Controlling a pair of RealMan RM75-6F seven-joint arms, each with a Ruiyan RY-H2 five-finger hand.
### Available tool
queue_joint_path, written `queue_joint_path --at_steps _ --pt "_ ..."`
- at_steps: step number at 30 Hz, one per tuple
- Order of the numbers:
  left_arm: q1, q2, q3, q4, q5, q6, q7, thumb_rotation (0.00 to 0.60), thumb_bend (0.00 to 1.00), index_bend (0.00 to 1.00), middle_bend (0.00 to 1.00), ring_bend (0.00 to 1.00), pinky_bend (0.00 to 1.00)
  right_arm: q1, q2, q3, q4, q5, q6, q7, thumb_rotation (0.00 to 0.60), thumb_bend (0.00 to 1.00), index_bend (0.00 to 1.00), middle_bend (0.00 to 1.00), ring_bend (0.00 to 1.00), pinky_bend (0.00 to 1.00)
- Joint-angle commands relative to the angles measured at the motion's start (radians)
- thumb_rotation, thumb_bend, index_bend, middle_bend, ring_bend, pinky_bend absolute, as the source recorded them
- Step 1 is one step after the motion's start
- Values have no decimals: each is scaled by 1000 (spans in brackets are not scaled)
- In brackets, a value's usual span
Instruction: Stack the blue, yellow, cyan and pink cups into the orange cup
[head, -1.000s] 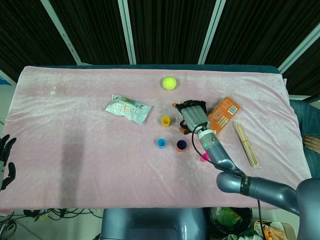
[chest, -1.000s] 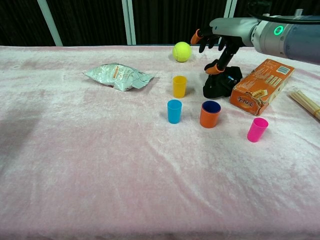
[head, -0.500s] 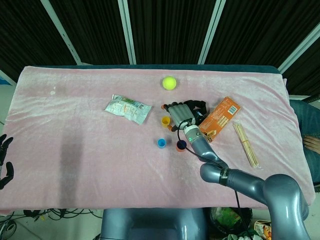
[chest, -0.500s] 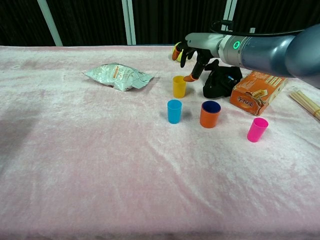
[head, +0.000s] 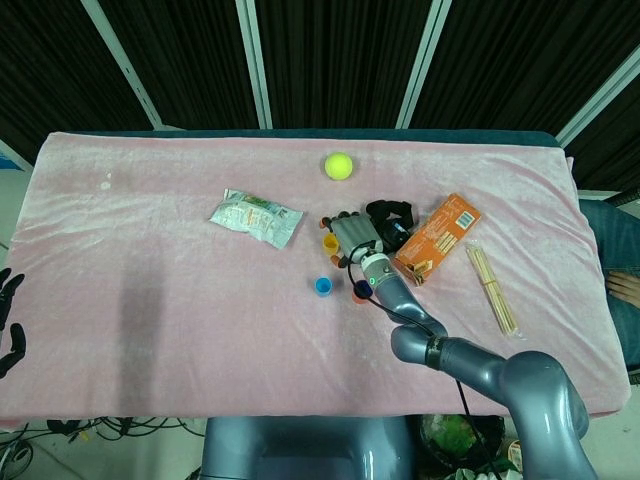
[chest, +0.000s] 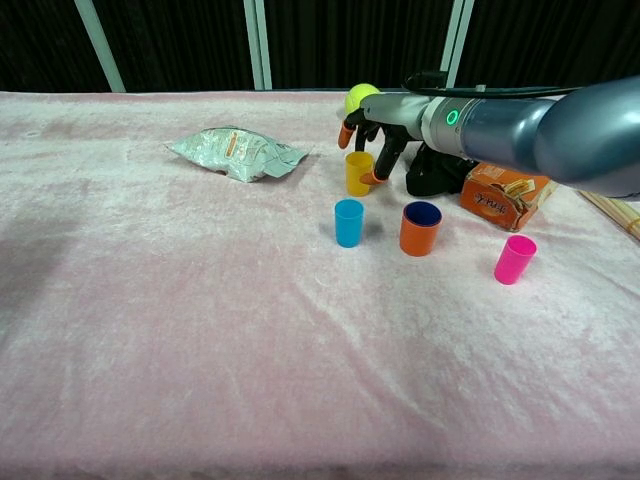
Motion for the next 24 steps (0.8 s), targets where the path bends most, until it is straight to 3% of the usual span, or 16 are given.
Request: queue_joint_path --at_steps 1,14,24 --pt "0 0 0 0 -1 -1 1 600 705 55 10 0 17 5 -22 -2 36 -15 -12 14 600 266 302 348 196 211" --pt "0 2 0 -3 -9 -6 5 600 706 55 10 0 17 2 -58 9 101 -64 -20 68 600 357 479 467 261 211" --pt "-3 2 3 -3 -5 -12 6 600 706 55 10 0 17 -40 63 17 -74 -97 49 55 600 358 494 469 262 211"
